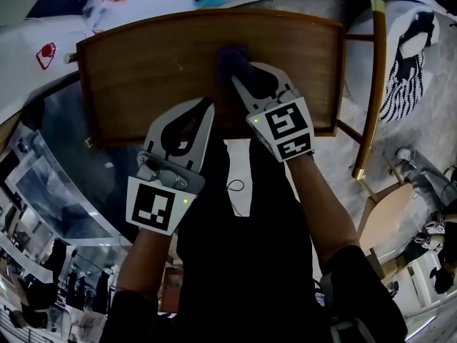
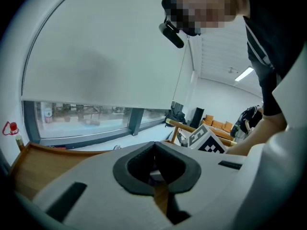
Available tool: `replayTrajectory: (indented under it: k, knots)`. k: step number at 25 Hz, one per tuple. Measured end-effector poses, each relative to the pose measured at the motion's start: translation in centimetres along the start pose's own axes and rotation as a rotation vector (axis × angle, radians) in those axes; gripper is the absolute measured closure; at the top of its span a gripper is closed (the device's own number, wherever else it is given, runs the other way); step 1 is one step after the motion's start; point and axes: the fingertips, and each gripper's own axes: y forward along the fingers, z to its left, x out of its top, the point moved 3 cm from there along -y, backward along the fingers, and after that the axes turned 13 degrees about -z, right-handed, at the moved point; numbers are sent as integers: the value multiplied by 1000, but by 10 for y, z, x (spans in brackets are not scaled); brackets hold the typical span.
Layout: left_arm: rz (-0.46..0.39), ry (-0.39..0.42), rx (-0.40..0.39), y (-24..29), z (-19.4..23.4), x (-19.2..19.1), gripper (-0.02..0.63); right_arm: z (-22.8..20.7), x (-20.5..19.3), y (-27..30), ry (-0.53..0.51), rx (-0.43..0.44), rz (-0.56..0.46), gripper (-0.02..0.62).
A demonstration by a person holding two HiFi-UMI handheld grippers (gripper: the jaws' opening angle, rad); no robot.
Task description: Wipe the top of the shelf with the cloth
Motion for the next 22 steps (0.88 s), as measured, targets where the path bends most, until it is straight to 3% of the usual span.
replayTrajectory:
  k: [22]
  knots:
    - [27,17,-78,31,-41,-6,588,-56,-18,-58,31,-135,2,488]
